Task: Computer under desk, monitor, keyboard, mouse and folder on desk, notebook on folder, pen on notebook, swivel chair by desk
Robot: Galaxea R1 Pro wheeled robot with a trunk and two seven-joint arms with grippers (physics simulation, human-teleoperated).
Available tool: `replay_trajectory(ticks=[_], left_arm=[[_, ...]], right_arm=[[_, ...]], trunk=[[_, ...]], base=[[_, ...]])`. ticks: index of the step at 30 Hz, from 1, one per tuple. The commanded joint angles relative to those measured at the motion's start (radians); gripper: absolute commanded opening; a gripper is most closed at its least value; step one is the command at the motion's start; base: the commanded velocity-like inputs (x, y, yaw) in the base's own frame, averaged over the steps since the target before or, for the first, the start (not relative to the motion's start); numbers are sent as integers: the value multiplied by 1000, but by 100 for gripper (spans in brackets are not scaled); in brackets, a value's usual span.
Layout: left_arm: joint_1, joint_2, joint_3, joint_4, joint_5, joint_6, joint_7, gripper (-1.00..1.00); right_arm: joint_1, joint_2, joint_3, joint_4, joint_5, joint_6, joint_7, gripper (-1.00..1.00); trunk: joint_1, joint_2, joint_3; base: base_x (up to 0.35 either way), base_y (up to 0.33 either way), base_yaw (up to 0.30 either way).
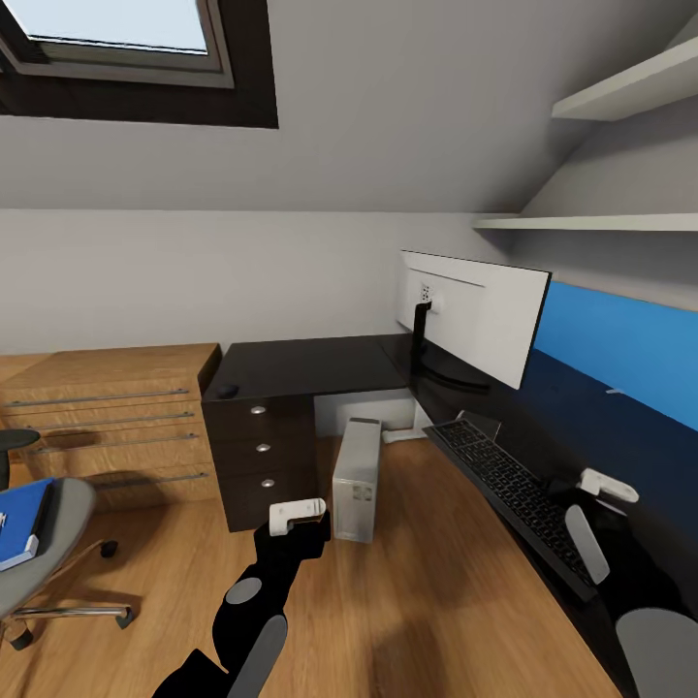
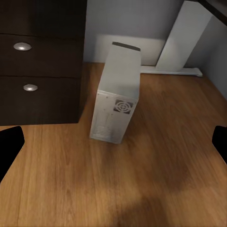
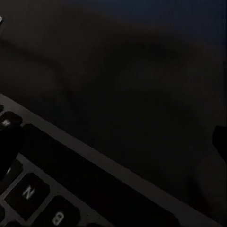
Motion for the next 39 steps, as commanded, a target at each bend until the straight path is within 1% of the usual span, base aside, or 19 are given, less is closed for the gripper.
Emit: replay_trajectory(ticks=[1,4,9,14,15,16,17,18,21,26,39], left_arm=[[-1,0,-2,-1,9,2,9,100],[-1,0,-2,-1,9,2,9,100],[-1,0,-2,-1,9,2,9,100],[-1,0,-2,-1,9,2,9,100],[-1,0,-2,-1,9,2,9,100],[-1,0,-2,-1,9,2,9,100],[-1,0,-2,-1,9,2,9,100],[-1,0,-2,-1,9,2,9,100],[-1,0,-2,-1,9,2,9,100],[-1,0,-3,-1,8,2,9,100],[-1,0,-4,-1,9,2,9,100]], right_arm=[[-3,-1,1,3,-10,3,-6,100],[-27,-7,1,58,-10,3,-6,100],[-33,-10,1,73,-22,4,-8,100],[-34,-10,1,74,-70,5,-7,100],[-35,-9,1,74,-91,5,-8,100],[-34,-9,1,74,-99,5,-8,100],[-34,-9,1,74,-119,6,-9,100],[-34,-8,2,74,-131,6,-9,100],[-34,-8,0,72,-153,5,-9,100],[-34,-7,-1,69,-156,1,-8,100],[-34,-7,0,70,-156,0,-8,100]], trunk=[[0,-1,-1],[0,-1,-1],[0,-1,-1],[0,-1,-1],[0,-1,-1],[0,-1,-1],[0,-1,-1],[0,-1,-1],[0,-1,-1],[0,-1,-1],[0,-1,-1]], base=[[0,0,0],[0,0,0],[0,0,0],[0,0,0],[0,0,0],[0,0,0],[0,0,0],[0,0,0],[-51,0,0],[-218,0,0],[-57,30,0]])
